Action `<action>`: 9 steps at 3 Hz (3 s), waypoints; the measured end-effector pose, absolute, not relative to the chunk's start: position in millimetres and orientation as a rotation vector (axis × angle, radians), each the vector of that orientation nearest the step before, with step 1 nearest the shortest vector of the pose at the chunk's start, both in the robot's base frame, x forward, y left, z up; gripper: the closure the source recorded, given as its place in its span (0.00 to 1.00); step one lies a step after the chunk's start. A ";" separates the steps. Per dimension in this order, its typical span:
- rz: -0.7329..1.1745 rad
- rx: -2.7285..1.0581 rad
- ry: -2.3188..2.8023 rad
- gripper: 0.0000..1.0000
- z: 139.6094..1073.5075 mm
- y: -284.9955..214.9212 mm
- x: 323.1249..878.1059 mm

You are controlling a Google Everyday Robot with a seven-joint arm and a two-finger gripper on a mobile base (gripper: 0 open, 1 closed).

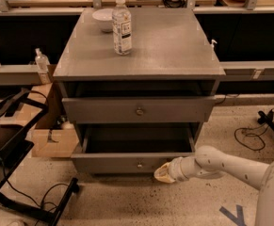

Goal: Close middle drawer

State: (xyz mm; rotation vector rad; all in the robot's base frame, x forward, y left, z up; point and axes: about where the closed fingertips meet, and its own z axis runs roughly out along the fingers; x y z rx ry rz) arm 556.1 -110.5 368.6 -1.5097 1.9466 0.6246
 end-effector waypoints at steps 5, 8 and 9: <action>0.600 -1.482 1.996 1.00 365.2 -138.7 646.9; 0.584 -1.457 2.017 1.00 367.1 -151.2 692.7; 0.584 -1.457 2.017 1.00 367.1 -150.4 688.0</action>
Offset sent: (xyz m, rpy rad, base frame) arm 0.2141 -0.0664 -0.0079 -0.0527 0.0326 -0.0913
